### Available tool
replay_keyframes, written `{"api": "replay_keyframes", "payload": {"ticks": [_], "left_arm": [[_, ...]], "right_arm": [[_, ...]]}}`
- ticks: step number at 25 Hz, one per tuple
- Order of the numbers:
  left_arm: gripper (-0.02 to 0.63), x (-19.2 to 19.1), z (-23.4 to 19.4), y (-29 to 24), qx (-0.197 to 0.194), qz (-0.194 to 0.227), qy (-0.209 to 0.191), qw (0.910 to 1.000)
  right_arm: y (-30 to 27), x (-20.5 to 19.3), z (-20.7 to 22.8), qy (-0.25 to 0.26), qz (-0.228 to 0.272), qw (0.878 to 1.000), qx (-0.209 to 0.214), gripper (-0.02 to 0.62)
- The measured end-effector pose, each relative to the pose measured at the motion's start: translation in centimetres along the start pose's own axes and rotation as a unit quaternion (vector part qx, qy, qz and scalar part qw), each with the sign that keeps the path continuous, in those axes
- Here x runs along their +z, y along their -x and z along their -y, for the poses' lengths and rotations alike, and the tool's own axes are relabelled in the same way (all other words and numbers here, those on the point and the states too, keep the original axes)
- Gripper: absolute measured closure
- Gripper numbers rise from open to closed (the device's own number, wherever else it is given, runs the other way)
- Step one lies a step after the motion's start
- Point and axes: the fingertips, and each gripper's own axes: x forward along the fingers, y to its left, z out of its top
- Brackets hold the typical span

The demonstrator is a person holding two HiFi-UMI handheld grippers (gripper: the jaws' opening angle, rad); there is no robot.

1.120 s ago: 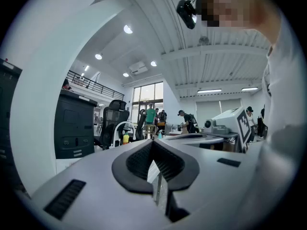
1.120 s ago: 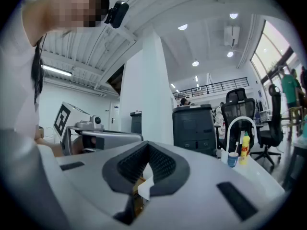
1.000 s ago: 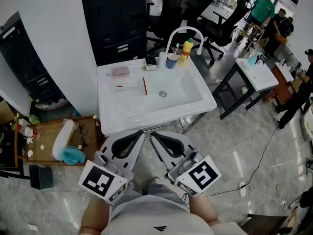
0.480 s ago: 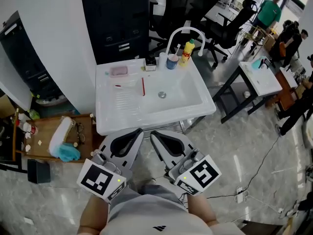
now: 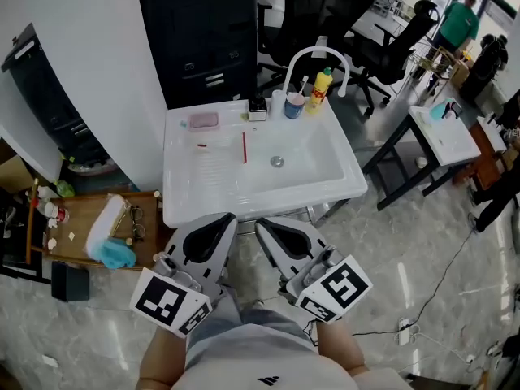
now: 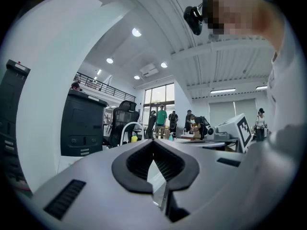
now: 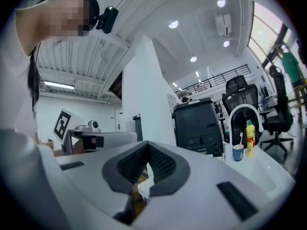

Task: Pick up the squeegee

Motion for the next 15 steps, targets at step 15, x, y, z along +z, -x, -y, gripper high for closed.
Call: {"api": "replay_keyframes", "payload": {"ticks": [15], "left_arm": [[0.594, 0.0, -7.0, -6.9, -0.066, -0.018, -0.012, 0.9976]], "right_arm": [[-6.8, 0.7, 6.5, -0.001, 0.002, 0.998, -0.057, 0.586]]}}
